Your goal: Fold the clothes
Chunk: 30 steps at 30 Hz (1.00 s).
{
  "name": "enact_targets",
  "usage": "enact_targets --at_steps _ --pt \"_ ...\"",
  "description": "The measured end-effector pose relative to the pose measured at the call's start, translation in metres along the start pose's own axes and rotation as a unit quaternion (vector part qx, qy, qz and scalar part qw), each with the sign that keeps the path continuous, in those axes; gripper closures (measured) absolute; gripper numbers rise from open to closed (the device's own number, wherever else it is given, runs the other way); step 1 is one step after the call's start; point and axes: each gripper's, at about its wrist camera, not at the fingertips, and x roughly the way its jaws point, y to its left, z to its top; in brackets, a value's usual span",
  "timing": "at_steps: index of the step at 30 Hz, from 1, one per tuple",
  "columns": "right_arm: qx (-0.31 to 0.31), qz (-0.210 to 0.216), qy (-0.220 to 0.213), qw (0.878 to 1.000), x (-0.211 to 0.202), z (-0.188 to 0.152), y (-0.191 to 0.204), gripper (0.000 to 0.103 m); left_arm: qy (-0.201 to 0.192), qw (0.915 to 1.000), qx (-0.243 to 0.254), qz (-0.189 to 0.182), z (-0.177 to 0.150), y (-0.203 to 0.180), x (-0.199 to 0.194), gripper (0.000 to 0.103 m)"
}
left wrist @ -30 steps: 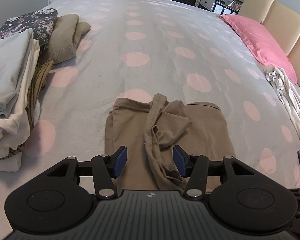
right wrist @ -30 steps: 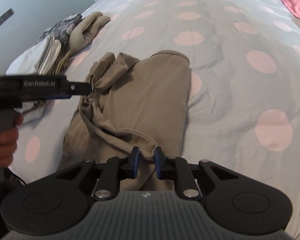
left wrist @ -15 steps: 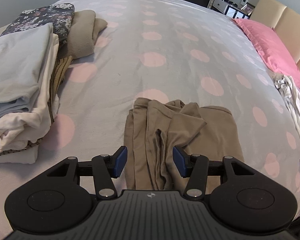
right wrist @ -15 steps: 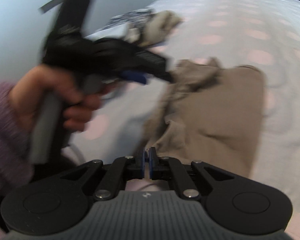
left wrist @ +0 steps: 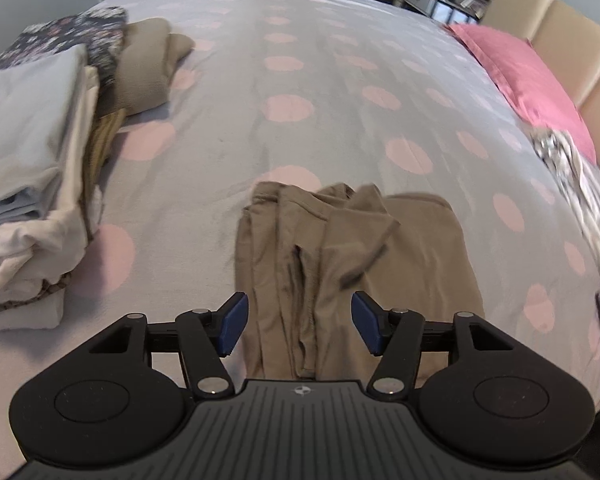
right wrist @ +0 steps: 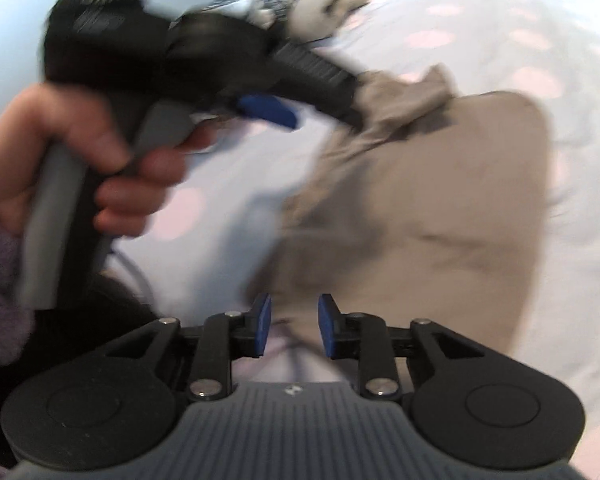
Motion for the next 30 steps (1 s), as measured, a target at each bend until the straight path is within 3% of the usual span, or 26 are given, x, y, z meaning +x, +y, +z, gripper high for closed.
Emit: enact_targets --at_steps 8,12,18,27,29,30 --pt "0.015 -0.109 -0.008 0.994 -0.015 0.018 -0.065 0.067 -0.005 0.9993 0.037 0.007 0.003 -0.019 0.022 0.043" --pt "0.052 -0.102 -0.013 0.993 -0.013 0.021 -0.092 0.065 -0.004 0.9994 0.031 0.015 0.005 -0.017 0.037 0.043" --pt "0.061 -0.104 -0.015 0.993 -0.013 0.019 -0.105 0.064 -0.017 0.9984 -0.051 -0.016 0.014 0.006 0.046 0.057" --pt "0.129 -0.091 -0.044 0.987 -0.005 0.034 -0.131 0.064 -0.023 0.9964 -0.076 -0.03 0.024 0.012 0.058 0.057" --pt "0.144 -0.094 -0.043 0.984 -0.003 0.037 -0.135 0.064 -0.026 0.9959 -0.076 -0.041 0.025 0.011 0.058 0.07" --pt "0.148 -0.095 -0.041 0.984 -0.002 0.037 -0.137 0.064 -0.028 0.9961 -0.071 -0.045 0.026 0.011 0.057 0.082"
